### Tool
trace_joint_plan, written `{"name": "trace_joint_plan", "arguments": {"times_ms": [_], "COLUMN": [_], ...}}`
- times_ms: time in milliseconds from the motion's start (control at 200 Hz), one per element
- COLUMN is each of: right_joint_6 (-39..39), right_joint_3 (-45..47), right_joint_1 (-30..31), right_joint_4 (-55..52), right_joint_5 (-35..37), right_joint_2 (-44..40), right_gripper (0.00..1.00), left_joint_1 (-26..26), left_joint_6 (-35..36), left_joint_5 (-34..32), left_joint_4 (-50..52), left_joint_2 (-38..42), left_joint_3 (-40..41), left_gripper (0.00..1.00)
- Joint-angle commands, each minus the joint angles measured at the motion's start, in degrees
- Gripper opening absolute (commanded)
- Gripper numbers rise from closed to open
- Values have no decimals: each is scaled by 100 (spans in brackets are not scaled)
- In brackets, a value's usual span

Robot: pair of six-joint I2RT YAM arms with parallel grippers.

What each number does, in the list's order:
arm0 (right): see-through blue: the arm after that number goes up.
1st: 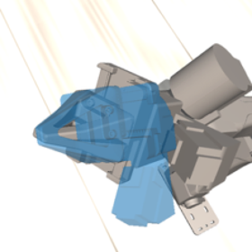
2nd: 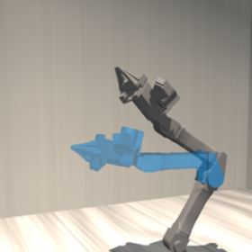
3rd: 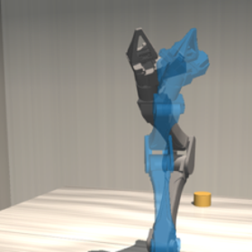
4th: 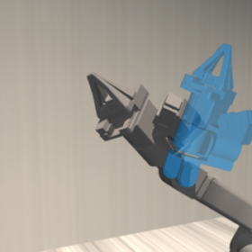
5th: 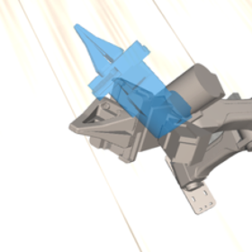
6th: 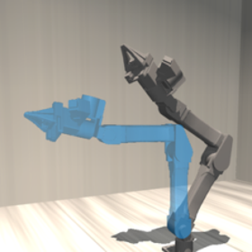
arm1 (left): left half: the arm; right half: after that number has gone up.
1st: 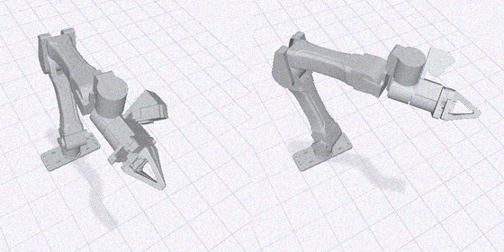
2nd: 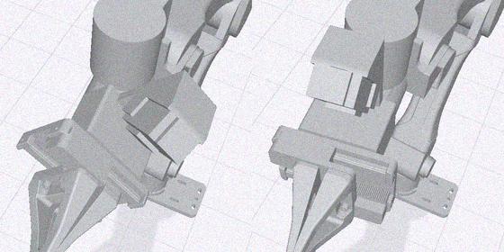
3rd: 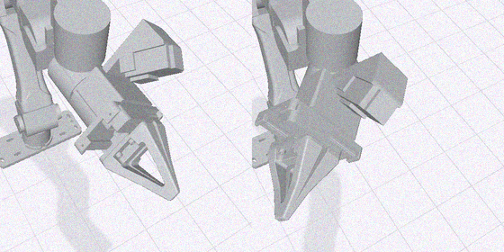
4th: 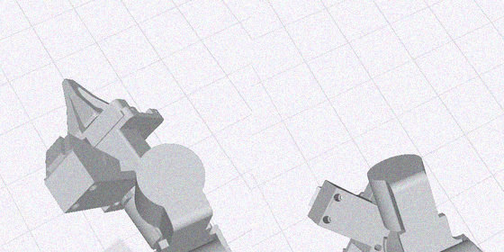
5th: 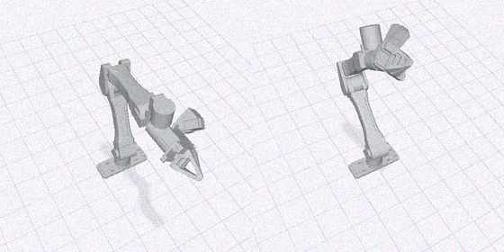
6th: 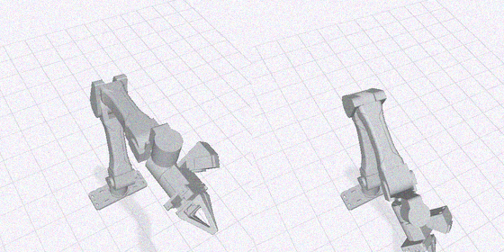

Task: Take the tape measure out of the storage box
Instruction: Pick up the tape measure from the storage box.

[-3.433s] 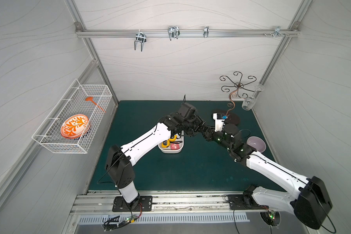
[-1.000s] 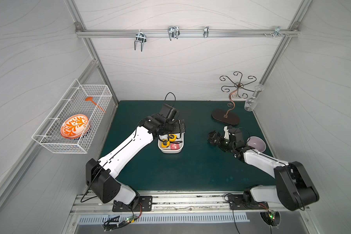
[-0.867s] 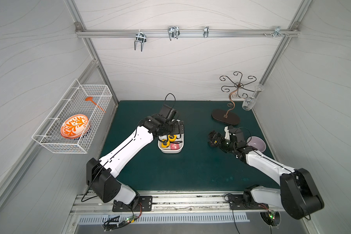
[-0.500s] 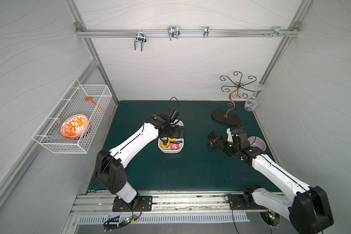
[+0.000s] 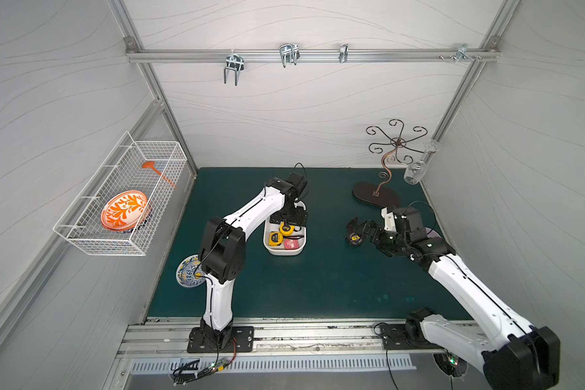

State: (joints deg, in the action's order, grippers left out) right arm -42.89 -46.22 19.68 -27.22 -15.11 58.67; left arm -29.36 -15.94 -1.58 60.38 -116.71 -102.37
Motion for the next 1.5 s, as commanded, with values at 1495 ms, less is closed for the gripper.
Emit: {"name": "trace_joint_plan", "arguments": {"times_ms": [1495], "right_joint_6": [204], "right_joint_3": [-116], "right_joint_1": [-1087], "right_joint_4": [76], "right_joint_5": [-1358], "right_joint_2": [65], "right_gripper": [99], "left_joint_1": [338], "left_joint_6": [757], "left_joint_5": [137], "left_joint_4": [527], "left_joint_2": [-1908], "left_joint_3": [-1139], "left_gripper": [70]}}
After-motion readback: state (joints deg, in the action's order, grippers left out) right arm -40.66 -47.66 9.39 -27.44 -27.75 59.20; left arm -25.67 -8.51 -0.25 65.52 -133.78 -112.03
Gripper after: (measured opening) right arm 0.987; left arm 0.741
